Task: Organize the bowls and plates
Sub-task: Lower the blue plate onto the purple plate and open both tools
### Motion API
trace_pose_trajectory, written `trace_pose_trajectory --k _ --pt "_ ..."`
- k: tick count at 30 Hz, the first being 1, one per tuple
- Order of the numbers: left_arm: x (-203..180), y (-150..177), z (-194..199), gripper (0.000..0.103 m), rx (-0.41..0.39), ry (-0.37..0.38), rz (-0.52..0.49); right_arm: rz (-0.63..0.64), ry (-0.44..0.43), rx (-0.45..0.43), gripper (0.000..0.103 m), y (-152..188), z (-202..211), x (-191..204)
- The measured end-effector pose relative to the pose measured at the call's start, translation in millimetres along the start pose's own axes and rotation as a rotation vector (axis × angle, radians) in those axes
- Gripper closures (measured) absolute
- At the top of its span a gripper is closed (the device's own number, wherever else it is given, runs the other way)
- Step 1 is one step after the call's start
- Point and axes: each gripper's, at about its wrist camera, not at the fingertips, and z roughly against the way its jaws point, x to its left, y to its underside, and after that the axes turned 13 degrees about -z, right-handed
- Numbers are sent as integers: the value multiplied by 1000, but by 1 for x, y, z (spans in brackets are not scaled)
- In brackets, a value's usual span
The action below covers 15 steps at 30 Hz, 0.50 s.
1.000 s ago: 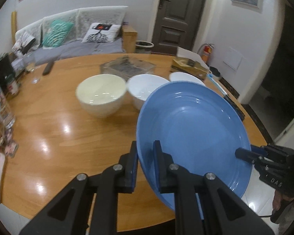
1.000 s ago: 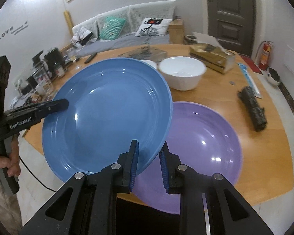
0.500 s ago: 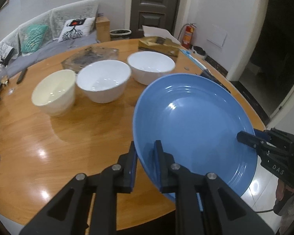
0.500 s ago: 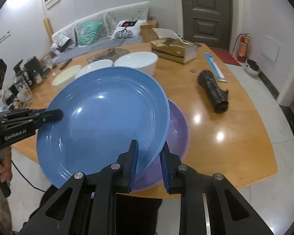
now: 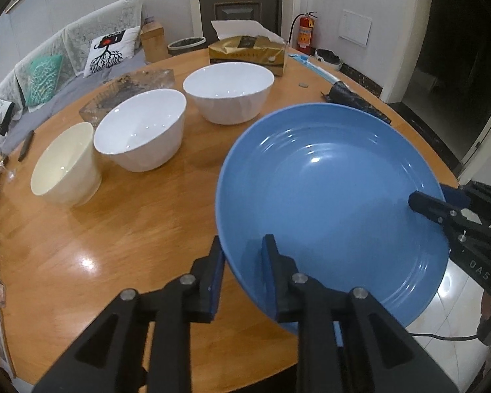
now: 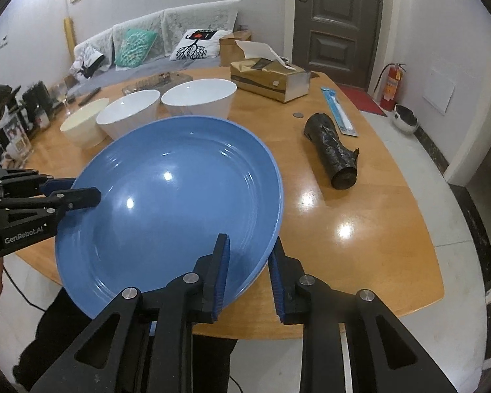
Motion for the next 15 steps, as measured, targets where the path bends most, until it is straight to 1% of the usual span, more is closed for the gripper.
trace_pose_trajectory --k 7,10,11,13,15 --pt "-3 0 -6 83 14 -20 -25 -15 2 25 82 -3 -9 -3" --pt "-4 0 -9 83 17 -31 -38 -14 4 32 79 -3 -11 -4" --pt "-4 0 -10 82 17 -26 -36 -19 1 39 76 -3 -12 -5" --pt "-2 0 -11 81 20 -19 -25 -25 -8 45 76 -3 -13 -6" --pt "1 1 -12 79 22 -13 -14 -19 -7 42 70 -2 -11 -6"
